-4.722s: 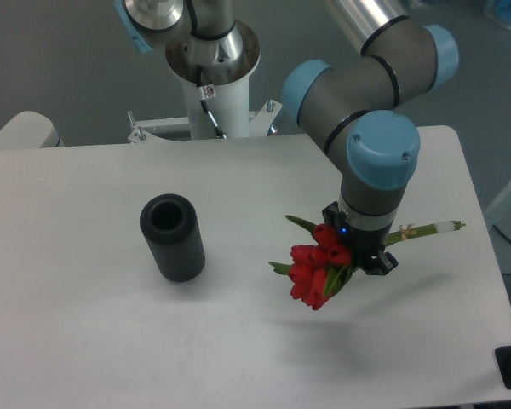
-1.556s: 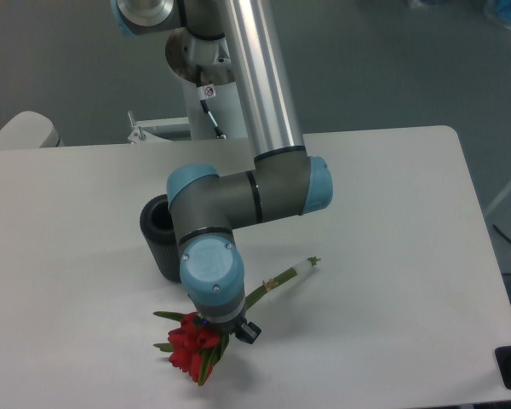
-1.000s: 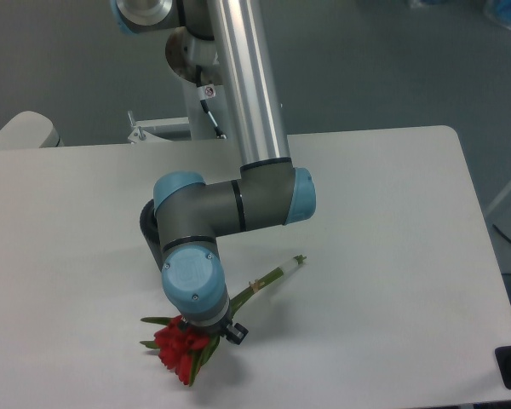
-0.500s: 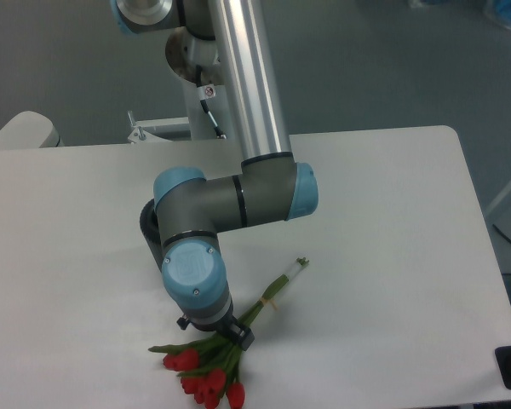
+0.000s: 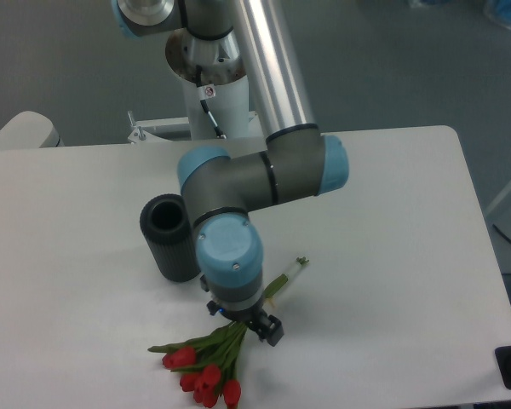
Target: Place the flowers on the table
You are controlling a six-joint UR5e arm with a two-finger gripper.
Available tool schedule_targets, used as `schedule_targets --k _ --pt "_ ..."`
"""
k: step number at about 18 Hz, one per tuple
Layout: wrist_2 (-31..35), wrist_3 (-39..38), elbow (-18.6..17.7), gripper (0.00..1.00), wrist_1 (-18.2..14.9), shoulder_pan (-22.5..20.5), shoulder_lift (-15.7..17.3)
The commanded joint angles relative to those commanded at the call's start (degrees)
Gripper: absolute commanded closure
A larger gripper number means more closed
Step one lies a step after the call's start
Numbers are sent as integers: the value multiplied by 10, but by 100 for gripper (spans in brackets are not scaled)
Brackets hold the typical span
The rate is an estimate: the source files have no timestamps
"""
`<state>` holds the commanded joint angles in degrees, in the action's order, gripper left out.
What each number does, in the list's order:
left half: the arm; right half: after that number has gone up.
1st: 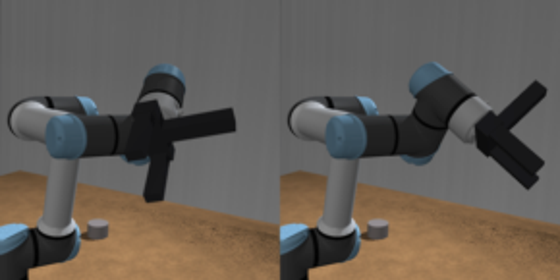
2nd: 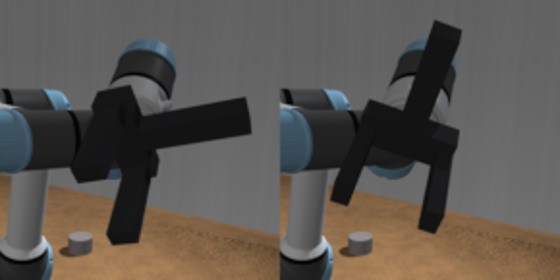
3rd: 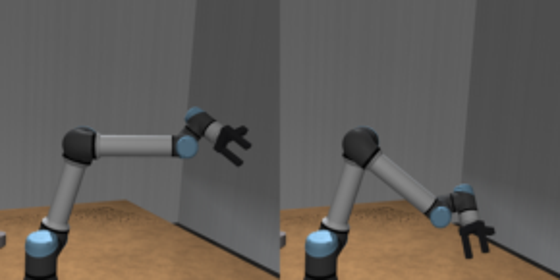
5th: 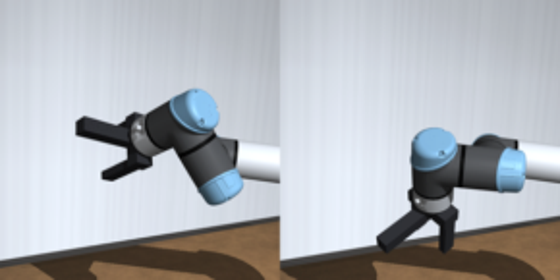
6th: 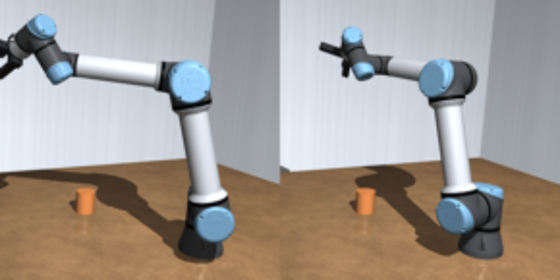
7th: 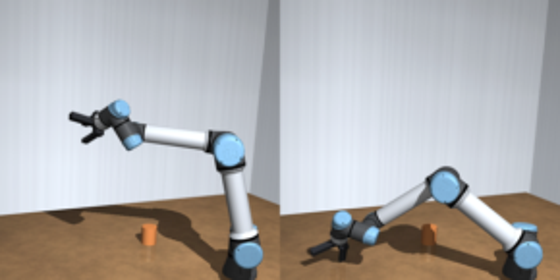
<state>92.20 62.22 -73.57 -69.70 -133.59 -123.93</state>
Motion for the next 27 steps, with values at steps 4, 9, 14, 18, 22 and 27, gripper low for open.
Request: schedule_targets --k 4,9,14,18,22,27 --pt "1 68 3 0 -11 -26 9" --pt "0 135 4 0 -25 -50 16" --pt "-18 198 3 0 -25 -77 20" --pt "-20 229 2 0 -26 -94 21" --pt "-20 283 -10 0 -32 -120 32" --pt "-20 295 -11 0 -33 -128 34"
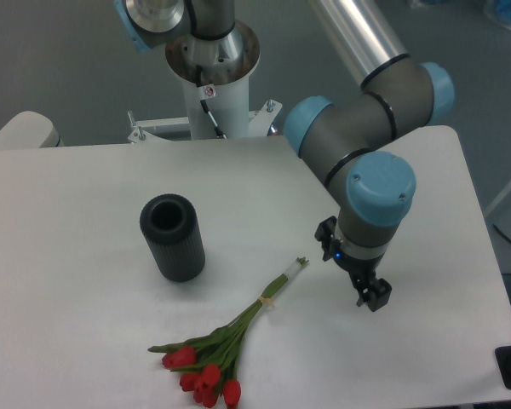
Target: Place the flowers on the table
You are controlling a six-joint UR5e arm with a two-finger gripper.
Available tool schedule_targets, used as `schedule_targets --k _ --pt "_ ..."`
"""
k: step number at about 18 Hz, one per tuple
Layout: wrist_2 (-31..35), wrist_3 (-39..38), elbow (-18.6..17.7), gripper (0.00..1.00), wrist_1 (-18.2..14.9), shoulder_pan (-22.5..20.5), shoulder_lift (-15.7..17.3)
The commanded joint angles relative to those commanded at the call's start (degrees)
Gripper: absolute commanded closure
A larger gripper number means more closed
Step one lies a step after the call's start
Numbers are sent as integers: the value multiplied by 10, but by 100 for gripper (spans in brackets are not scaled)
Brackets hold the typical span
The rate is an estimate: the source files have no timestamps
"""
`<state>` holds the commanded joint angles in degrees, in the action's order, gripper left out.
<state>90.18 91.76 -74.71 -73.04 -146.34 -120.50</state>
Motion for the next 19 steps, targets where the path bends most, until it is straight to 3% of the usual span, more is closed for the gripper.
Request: schedule_targets --k 19 --pt "0 -2 -14 0 4 2 8"
